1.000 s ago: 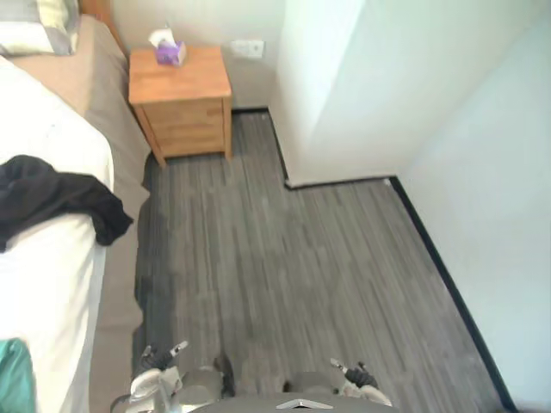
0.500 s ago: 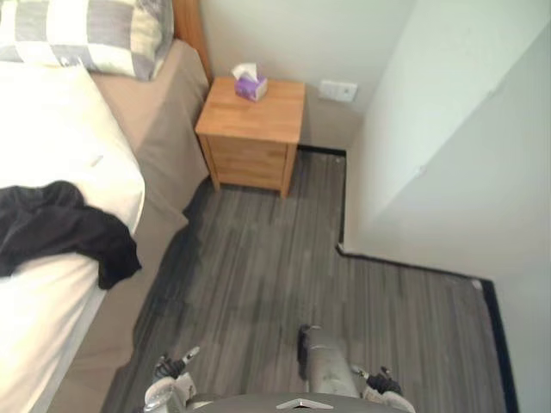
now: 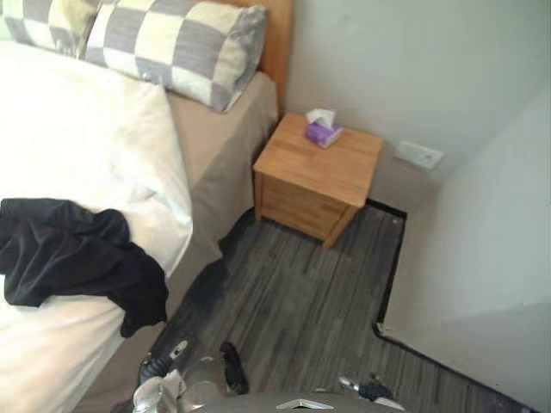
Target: Tidy the bed and pick cloth on bed and put in laundry
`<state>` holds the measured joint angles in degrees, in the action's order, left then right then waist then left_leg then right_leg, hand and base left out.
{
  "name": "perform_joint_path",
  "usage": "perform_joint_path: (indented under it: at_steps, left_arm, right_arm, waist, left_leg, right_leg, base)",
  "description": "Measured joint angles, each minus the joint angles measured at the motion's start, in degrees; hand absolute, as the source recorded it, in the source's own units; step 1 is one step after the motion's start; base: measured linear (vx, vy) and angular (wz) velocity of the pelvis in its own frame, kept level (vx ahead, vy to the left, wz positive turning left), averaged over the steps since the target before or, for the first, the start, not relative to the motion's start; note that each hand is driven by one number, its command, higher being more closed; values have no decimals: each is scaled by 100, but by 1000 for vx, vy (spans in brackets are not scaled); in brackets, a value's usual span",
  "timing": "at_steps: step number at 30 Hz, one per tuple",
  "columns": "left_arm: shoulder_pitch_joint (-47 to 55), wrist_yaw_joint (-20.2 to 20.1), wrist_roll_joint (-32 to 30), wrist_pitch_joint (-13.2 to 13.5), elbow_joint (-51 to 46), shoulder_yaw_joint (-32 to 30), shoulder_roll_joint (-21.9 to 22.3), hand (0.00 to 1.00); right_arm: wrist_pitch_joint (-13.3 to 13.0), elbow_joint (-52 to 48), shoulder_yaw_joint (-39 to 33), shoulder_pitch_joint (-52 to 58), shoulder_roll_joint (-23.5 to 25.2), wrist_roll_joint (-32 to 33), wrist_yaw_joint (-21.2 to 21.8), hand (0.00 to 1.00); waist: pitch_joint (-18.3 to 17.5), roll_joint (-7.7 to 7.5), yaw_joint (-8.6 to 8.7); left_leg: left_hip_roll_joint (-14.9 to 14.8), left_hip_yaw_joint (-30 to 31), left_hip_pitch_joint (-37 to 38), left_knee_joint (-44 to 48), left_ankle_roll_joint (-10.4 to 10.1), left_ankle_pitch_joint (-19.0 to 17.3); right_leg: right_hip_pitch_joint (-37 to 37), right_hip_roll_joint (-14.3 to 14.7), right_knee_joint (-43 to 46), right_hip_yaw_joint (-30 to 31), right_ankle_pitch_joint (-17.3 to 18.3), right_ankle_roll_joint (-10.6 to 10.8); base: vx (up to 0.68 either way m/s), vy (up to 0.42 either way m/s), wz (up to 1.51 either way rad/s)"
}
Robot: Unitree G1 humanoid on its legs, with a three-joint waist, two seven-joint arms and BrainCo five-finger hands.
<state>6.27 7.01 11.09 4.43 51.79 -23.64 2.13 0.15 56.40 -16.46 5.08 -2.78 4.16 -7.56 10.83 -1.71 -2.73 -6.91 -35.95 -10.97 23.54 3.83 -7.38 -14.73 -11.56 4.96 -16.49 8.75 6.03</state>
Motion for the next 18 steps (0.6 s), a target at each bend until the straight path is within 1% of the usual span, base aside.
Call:
perform_joint_path:
  at_steps: [1,2,3,4,5,6,7,8,9,10,11,12,13,14,15,16,17,18]
  left_arm:
    - [6,-12,-2,-7,118,27,-76,0]
    - [39,-29,-3,-32,265,27,-109,0]
    - [58,-34,-3,-42,355,27,-107,0]
    - [101,-26,-5,-67,394,45,-111,0]
    - [222,-30,-15,-101,487,280,-213,0]
    - [231,-20,-33,-108,525,385,-283,0]
    - [228,-21,-65,-128,553,462,-356,0]
    - [234,-15,-129,-156,581,561,-456,0]
    - [235,-8,-130,-155,621,582,-489,0]
    - [256,-3,-131,-168,629,591,-490,0]
    - [294,0,-131,-170,624,620,-487,0]
    - [299,2,-135,-170,619,623,-482,0]
    - [298,5,-137,-169,614,622,-478,0]
    - [284,4,-168,-169,611,604,-473,0]
    - [269,10,-241,-167,569,481,-407,0]
    - [282,12,-247,-158,524,351,-338,0]
    - [283,12,-246,-154,510,318,-327,0]
    - [290,5,-257,-149,485,215,-361,0]
  right_arm:
    - [-4,80,0,-100,23,-1,6,0]
    - [0,87,50,-122,41,-6,42,0]
    - [1,98,52,-123,41,-7,99,0]
    - [0,109,44,-126,32,-3,129,0]
    - [-30,64,-66,-148,39,-1,133,0]
    - [-49,43,-76,-156,37,7,132,0]
    - [-51,39,-71,-169,31,2,136,0]
    - [-49,38,-67,-168,5,3,135,0]
    - [-53,30,-54,-119,-7,0,129,0]
    - [-64,31,-54,-88,-37,2,127,0]
    - [-104,35,-58,-35,-64,7,121,0]
    - [-118,33,-62,32,-63,14,119,0]
    - [-126,26,-69,82,-53,37,118,0]
    - [-135,-59,-74,143,-32,68,115,0]
    - [-125,-174,-70,231,-6,99,113,0]
    - [-118,-173,-53,291,-9,129,107,0]
    - [-117,-169,-41,344,4,174,101,0]
    - [-116,-170,18,435,55,265,78,0]
  waist:
    - [-6,19,1]
    - [-44,81,-25]
    - [-50,88,-29]
    - [-80,133,-24]
    - [-100,156,61]
    - [-99,130,127]
    - [-72,122,181]
    - [-42,34,237]
    - [-34,9,255]
    - [-33,18,259]
    - [-22,42,286]
    - [-23,59,313]
    - [-24,62,318]
    - [-25,66,342]
    - [-26,88,336]
    - [-26,109,335]
    - [-23,100,331]
    - [-57,-57,313]
  left_leg:
    - [0,-343,147,26,191,-59]
    - [121,-320,385,-186,304,-221]
    - [184,-300,527,-358,281,-304]
    - [254,-204,671,-573,219,-400]
    - [566,281,1052,-999,207,-373]
    - [658,499,1148,-1081,224,-347]
    - [744,701,1226,-1135,220,-338]
    - [904,1121,1443,-1271,229,-307]
    - [989,1481,1614,-1400,220,-278]
    - [1013,1749,1754,-1500,187,-241]
    - [1016,2111,1885,-1586,138,-198]
    - [1005,2432,1942,-1623,106,-178]
    - [997,2627,1959,-1657,76,-167]
    - [986,2963,1951,-1664,16,-176]
    - [938,3352,1896,-1627,-22,-256]
    - [861,3686,1822,-1519,-132,-346]
    - [821,3821,1753,-1398,-200,-437]
    - [766,3769,1602,-1093,-378,-656]
  right_leg:
    - [-150,-8,33,4,-116,-22]
    - [-167,-17,390,12,-130,-18]
    - [-119,-21,700,25,-129,-15]
    - [-24,-51,1176,35,-108,20]
    - [619,-337,3203,327,-496,572]
    - [852,-343,3834,571,-807,686]
    - [1084,-322,4410,780,-745,773]
    - [1500,-324,5231,987,-385,783]
    - [1820,-342,5482,972,-59,629]
    - [2036,-327,5387,983,181,434]
    - [2303,-280,5010,1052,459,288]
    - [2429,-158,4503,1267,559,244]
    - [2492,-53,4109,1496,592,184]
    - [2526,108,3496,1847,588,192]
    - [2553,265,2819,2344,557,145]
    - [2511,388,2126,2782,448,19]
    - [2447,419,1775,2934,373,3]
    - [2341,350,1136,3093,143,38]
  base:
    - [311,126,64]
    - [238,119,58]
    - [188,120,48]
    - [234,135,99]
    - [294,97,123]
    - [245,60,146]
    - [253,-66,156]
    - [225,-112,192]
    - [255,-139,204]
    - [199,-156,188]
    - [203,-195,167]
    - [216,-223,151]
    - [209,-268,143]
    - [204,-325,157]
    - [238,-438,188]
    - [154,-317,166]
    - [193,-452,150]
    - [158,-394,125]
